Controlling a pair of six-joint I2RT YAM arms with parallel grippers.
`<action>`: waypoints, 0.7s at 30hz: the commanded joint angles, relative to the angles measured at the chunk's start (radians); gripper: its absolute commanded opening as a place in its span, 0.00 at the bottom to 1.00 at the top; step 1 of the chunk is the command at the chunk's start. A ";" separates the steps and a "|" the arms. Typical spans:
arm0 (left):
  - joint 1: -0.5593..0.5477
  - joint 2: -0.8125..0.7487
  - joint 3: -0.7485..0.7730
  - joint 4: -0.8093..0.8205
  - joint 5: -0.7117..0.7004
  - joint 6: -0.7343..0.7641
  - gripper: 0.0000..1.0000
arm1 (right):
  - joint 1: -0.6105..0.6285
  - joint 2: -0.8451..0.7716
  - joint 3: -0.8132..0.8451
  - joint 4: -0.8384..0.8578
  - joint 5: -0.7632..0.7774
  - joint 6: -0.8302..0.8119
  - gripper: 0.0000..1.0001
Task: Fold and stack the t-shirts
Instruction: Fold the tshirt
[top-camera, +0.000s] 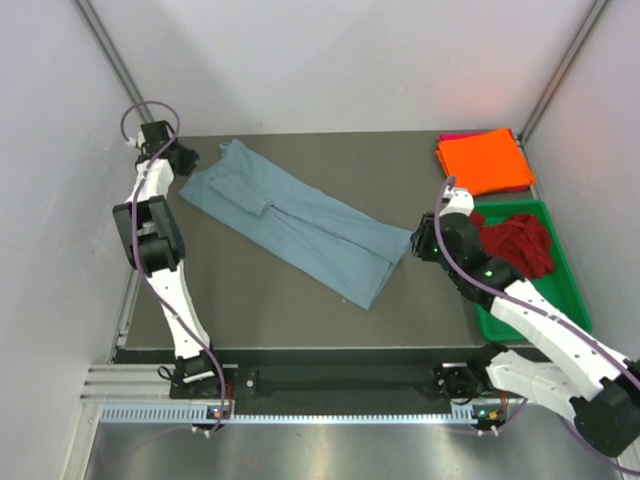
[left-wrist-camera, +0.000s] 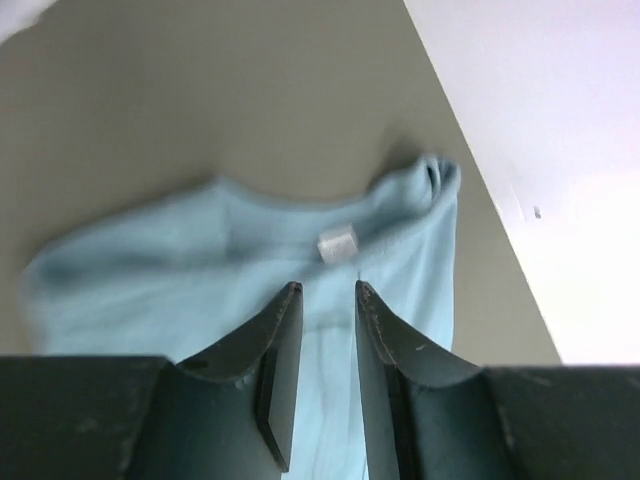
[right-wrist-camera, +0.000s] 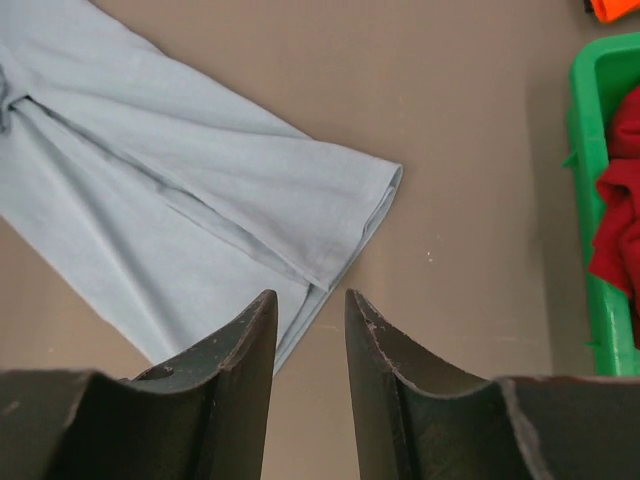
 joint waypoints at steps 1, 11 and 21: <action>-0.047 -0.277 -0.186 -0.081 -0.068 0.082 0.33 | -0.012 -0.090 -0.016 -0.073 -0.027 0.000 0.34; -0.439 -0.788 -0.896 0.025 0.014 0.011 0.35 | -0.014 -0.324 -0.108 -0.176 -0.179 -0.008 0.36; -0.932 -0.968 -1.211 0.149 -0.171 -0.239 0.41 | -0.014 -0.338 -0.063 -0.248 -0.263 -0.031 0.36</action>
